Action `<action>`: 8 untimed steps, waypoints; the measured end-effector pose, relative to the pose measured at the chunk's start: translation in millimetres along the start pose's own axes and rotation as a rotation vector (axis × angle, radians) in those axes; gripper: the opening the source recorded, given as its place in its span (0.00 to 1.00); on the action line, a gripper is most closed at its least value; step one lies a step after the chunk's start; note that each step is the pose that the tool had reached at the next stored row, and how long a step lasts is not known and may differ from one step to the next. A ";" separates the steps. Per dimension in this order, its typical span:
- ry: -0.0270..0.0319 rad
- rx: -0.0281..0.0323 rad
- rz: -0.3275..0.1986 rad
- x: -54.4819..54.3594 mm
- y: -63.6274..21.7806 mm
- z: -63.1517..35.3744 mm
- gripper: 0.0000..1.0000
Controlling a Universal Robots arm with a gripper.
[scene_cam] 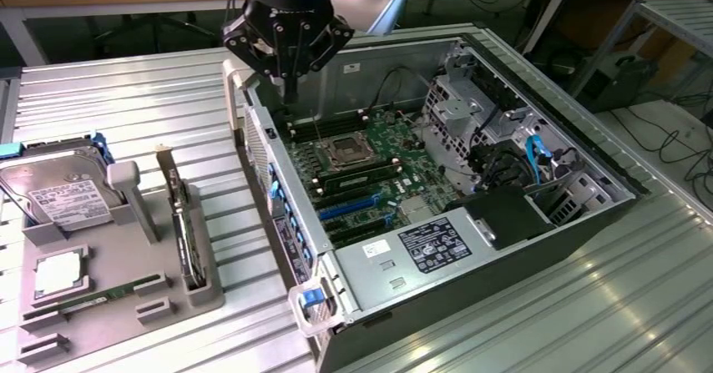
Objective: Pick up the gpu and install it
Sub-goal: 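Reach for the gpu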
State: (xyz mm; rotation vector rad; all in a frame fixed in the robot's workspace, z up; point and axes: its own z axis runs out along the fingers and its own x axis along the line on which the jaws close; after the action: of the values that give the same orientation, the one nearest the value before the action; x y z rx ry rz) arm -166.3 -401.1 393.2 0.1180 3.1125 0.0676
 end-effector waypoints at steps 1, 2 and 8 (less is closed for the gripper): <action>0.0000 0.0000 0.000 0.8 -0.2 0.0 0.11; -0.0001 -0.0001 0.000 1.5 -0.5 0.0 0.11; 0.0000 0.0000 0.000 4.0 -1.3 -0.1 0.11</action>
State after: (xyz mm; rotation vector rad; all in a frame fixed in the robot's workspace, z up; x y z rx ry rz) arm -170.4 -402.1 393.2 0.1180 3.1125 0.0676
